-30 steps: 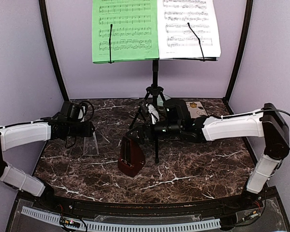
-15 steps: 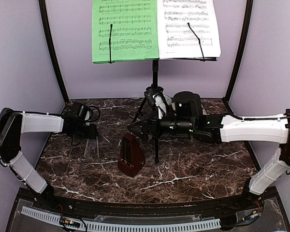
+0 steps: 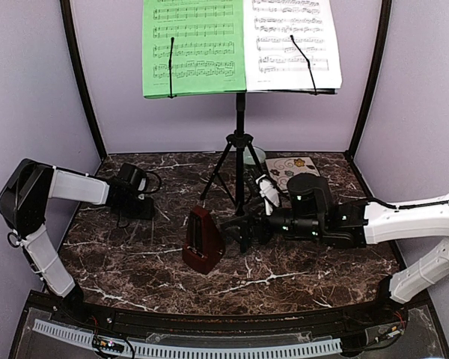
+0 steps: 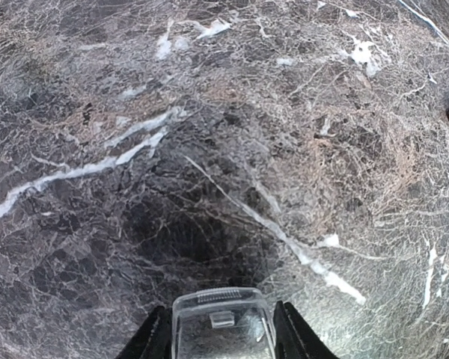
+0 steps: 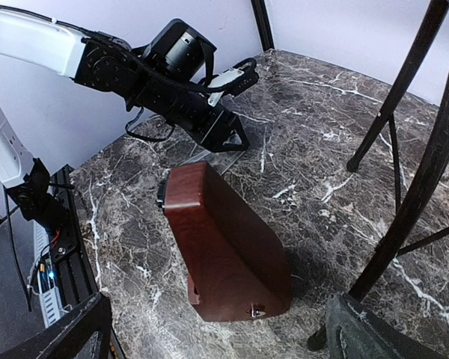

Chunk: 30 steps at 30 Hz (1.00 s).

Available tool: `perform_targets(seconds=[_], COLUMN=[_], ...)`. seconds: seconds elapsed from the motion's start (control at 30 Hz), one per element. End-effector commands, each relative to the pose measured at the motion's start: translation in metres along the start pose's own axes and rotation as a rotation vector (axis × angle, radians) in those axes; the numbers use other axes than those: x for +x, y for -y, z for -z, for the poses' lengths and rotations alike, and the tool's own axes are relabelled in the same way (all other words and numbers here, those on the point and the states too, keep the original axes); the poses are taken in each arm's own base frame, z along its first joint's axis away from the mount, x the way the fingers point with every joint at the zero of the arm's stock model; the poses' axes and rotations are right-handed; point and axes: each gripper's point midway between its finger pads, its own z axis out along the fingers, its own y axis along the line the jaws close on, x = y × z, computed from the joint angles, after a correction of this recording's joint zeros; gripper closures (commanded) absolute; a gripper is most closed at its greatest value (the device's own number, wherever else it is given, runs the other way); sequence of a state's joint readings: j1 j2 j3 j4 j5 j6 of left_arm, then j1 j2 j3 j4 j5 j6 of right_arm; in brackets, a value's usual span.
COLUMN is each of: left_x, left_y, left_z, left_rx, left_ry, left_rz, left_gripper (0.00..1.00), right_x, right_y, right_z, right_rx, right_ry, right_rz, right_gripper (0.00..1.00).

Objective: Set up the instrument practice props

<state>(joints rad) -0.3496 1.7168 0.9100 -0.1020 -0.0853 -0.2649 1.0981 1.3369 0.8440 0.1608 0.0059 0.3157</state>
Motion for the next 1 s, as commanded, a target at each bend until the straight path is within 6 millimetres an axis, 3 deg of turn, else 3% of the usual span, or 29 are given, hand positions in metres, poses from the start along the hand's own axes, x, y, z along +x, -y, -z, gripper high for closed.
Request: perform_targets(seconds=[0.0,0.17,0.37,0.47,0.57,0.8,0.97], left_x=[0.002,-0.004,-0.022,-0.024,-0.013,0.031,0.044], left_y=[-0.002,-0.003,0.011,0.026,0.048,0.073,0.079], left_z=[0.003,0.014,0.055,0.077,0.09,0.083,0.082], left_rx=[0.005,0.007,0.104,0.19,0.294,0.364,0.407], left_ry=[0.007,0.04,0.157,0.233,0.269,0.221,0.216], left_rz=[-0.002,-0.007,-0.015,-0.039,-0.074,-0.114,-0.104], left_gripper=[0.53,0.37,0.19,0.19,0.22,0.26,0.28], right_x=[0.008,0.048,0.08,0.088,0.091,0.097,0.108], right_y=[0.001,0.011,0.011,0.016,0.023,0.038,0.052], right_z=[0.005,-0.007,-0.023,-0.032,-0.043,-0.073,-0.084], right_rx=[0.021,0.044,0.014,0.029,0.069,0.158,0.227], right_ry=[0.019,-0.088,-0.16,-0.159,-0.176,-0.232,-0.279], right_rz=[0.016,-0.054,-0.058,-0.049,-0.024,0.047,0.079], right_gripper=[0.0,0.0,0.0,0.0,0.0,0.0,0.0])
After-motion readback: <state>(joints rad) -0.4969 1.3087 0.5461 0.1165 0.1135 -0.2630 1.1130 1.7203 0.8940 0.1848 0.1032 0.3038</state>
